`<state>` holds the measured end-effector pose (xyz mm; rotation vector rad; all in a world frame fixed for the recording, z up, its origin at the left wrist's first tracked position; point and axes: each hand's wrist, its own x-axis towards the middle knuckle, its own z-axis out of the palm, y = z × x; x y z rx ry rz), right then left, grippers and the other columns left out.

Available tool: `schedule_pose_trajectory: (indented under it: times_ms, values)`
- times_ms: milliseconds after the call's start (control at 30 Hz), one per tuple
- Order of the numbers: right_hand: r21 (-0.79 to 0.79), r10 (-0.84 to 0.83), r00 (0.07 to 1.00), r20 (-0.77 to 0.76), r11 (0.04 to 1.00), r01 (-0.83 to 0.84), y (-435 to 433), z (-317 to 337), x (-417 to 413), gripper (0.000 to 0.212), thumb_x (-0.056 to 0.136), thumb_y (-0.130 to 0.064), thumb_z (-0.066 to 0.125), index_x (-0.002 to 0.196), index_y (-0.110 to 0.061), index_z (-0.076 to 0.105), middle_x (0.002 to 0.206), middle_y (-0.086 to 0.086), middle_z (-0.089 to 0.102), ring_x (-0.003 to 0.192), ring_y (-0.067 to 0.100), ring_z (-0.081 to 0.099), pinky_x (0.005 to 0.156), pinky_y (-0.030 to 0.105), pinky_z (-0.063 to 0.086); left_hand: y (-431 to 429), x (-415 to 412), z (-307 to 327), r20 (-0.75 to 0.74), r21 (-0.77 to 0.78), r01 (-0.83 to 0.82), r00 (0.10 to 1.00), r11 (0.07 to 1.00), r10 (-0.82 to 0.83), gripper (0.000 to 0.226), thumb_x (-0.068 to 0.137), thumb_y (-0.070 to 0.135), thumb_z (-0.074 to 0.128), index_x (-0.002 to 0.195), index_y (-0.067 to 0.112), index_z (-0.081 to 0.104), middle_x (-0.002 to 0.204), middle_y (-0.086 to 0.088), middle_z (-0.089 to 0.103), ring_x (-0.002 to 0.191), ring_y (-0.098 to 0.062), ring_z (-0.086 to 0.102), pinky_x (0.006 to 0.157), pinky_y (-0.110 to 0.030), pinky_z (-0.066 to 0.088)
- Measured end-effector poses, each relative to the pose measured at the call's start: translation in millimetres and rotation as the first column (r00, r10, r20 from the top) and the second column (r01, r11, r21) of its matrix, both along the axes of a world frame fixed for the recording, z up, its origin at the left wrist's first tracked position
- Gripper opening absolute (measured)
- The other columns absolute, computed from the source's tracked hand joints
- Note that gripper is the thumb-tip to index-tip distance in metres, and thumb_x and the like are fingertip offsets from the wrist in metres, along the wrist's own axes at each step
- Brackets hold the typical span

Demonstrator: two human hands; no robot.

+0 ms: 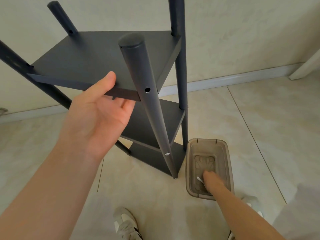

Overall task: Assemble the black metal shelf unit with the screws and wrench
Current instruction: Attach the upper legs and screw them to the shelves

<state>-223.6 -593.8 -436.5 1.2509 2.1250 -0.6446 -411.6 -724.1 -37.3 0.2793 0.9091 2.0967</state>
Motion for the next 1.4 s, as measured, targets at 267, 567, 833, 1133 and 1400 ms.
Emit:
schedule_pose_trajectory:
  times_ms: [267, 567, 833, 1133, 1400]
  values:
    - [0.003, 0.032, 0.999, 0.006, 0.999, -0.032, -1.0, -3.5, -3.5, 0.020, 0.094, -0.009, 0.055, 0.110, -0.015, 0.066, 0.102, 0.003, 0.066, 0.088, 0.020, 0.062, 0.081, 0.033, 0.053, 0.6, 1.3, 2.8, 0.019, 0.033, 0.020, 1.000, 0.999, -0.021, 0.018, 0.085, 0.000, 0.064, 0.101, 0.004, 0.059, 0.094, -0.009, 0.074, 0.102, -0.025, 0.074, 0.080, -0.038, 0.061]
    - [-0.002, -0.119, 0.944, -0.308, 0.992, 0.125, 10.5, 29.0, -19.4, 0.010, 0.098, -0.007, 0.050, 0.101, -0.012, 0.058, 0.096, 0.006, 0.063, 0.090, 0.022, 0.063, 0.082, 0.030, 0.054, 3.9, -4.4, 8.2, 0.063, 0.038, 0.034, 0.997, 0.999, -0.036, 0.007, 0.077, -0.003, 0.071, 0.084, -0.002, 0.072, 0.094, -0.013, 0.075, 0.106, -0.031, 0.073, 0.091, -0.047, 0.059]
    - [0.060, 0.026, 0.952, -0.307, 0.998, -0.008, 46.2, 140.0, -34.0, 0.017, 0.089, -0.017, 0.063, 0.073, -0.016, 0.058, 0.072, -0.002, 0.056, 0.071, 0.016, 0.057, 0.063, 0.024, 0.048, 0.5, -1.1, 8.3, 0.097, 0.027, 0.041, 0.994, 0.999, -0.044, 0.049, 0.072, -0.001, 0.073, 0.119, 0.005, 0.060, 0.102, -0.013, 0.077, 0.103, -0.034, 0.073, 0.090, -0.048, 0.059]
    - [0.256, 0.213, 0.844, -0.491, 0.962, -0.093, 40.6, 332.7, -34.4, 0.006, 0.083, -0.011, 0.066, 0.084, -0.013, 0.071, 0.082, -0.004, 0.067, 0.080, 0.011, 0.064, 0.058, 0.015, 0.041, -1.7, 2.8, 15.3, 0.131, -0.064, 0.004, 0.991, 0.998, 0.005, 0.060, 0.083, 0.003, 0.072, 0.140, 0.014, 0.054, 0.126, -0.014, 0.069, 0.100, -0.031, 0.074, 0.080, -0.044, 0.063]
    - [0.077, 0.057, 0.583, -0.811, 0.997, 0.010, -9.3, 397.6, -7.8, 0.009, 0.080, -0.026, 0.080, 0.081, -0.026, 0.071, 0.077, -0.007, 0.074, 0.076, 0.005, 0.069, 0.065, 0.015, 0.052, 2.9, -0.8, 18.8, 0.132, -0.058, 0.019, 0.991, 0.998, -0.011, 0.059, 0.080, 0.009, 0.074, 0.135, 0.018, 0.056, 0.127, -0.010, 0.068, 0.105, -0.030, 0.071, 0.075, -0.041, 0.063]
